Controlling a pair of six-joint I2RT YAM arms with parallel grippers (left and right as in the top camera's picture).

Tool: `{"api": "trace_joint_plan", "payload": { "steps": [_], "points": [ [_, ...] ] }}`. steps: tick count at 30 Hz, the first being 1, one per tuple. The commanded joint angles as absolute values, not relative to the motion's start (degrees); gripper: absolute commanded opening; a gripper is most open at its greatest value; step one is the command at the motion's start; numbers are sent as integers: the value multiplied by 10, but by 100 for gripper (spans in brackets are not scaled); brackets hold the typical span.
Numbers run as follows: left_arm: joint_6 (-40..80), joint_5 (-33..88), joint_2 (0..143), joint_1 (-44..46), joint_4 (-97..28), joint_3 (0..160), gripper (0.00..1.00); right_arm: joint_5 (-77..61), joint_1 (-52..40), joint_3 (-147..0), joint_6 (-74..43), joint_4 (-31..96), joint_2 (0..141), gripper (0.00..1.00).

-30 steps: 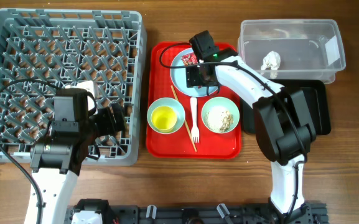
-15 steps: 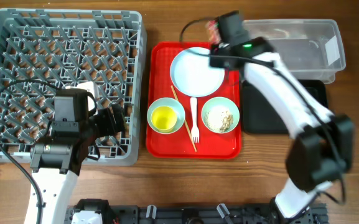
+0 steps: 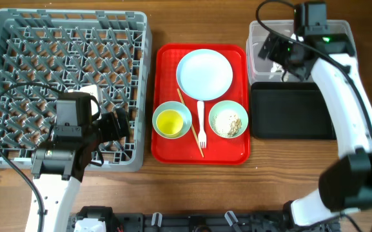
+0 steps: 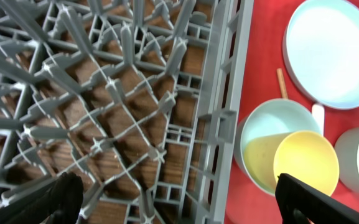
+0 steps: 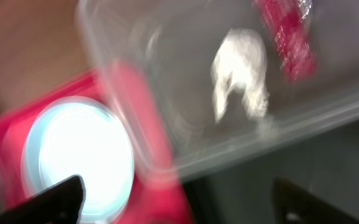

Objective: Sort waste into correct bins and load items into the dishwasher rack
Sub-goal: 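Grasp the red snack wrapper with the right gripper, drop into clear bin, then grasp the light blue rice bowl with the right gripper, lift over black tray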

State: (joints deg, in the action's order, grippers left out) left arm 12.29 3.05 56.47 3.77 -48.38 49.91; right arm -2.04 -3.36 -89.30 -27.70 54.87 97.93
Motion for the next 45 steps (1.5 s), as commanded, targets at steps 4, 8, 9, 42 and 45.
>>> {"api": "trace_joint_plan", "payload": {
  "steps": [4,8,9,42,45],
  "points": [
    [126,31,565,40,-479,512,100,-73,-157,-882,-210,656,907,88],
    [126,31,565,40,-478,512,100,6,-270,-822,-323,623,910,84],
    [126,31,565,40,-478,512,100,4,-283,-799,-339,597,910,83],
    [126,31,566,40,-478,512,100,-37,-244,-781,-356,505,905,4],
    [126,31,566,40,-478,512,100,-150,-135,-776,-296,509,897,4]
  ]
}}
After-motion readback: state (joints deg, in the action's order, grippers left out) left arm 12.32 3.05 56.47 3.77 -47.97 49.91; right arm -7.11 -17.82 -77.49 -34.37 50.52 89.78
